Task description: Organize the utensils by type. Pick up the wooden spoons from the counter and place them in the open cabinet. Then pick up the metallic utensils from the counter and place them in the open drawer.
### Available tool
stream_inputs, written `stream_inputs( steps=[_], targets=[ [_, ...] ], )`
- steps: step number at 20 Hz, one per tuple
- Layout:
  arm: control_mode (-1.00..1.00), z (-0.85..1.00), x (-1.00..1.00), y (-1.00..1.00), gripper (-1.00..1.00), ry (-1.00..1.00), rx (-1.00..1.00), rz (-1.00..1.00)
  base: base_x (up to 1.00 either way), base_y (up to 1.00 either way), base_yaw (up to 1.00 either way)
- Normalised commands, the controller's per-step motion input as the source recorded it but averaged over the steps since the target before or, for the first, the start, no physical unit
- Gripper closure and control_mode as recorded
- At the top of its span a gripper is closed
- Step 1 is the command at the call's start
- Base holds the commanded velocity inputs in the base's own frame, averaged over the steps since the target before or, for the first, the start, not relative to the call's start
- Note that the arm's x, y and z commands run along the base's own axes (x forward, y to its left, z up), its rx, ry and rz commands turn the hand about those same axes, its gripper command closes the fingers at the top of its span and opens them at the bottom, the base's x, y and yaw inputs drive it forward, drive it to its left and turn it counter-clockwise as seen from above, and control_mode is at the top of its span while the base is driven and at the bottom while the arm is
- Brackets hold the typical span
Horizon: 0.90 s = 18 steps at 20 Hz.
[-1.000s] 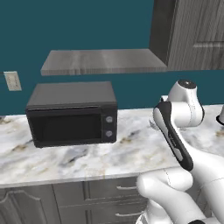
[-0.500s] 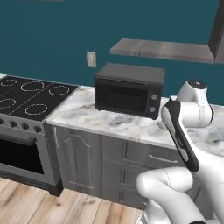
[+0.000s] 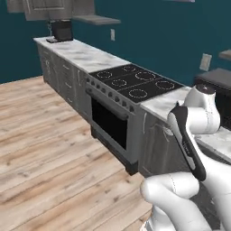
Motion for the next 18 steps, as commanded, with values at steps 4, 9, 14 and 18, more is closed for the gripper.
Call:
stream_inputs(
  steps=[4,9,14,18],
  targets=[
    [1.0,0.0,0.0,0.0,1.0,0.0,0.0,0.0,-0.46,0.29,0.99],
    [1.0,0.0,0.0,0.0,1.0,0.0,0.0,0.0,-0.38,0.56,0.73],
    [1.0,0.0,0.0,0.0,1.0,0.0,0.0,0.0,-0.15,0.84,0.29],
    [1.0,0.0,0.0,0.0,1.0,0.0,0.0,0.0,0.01,1.0,0.1]
  ],
)
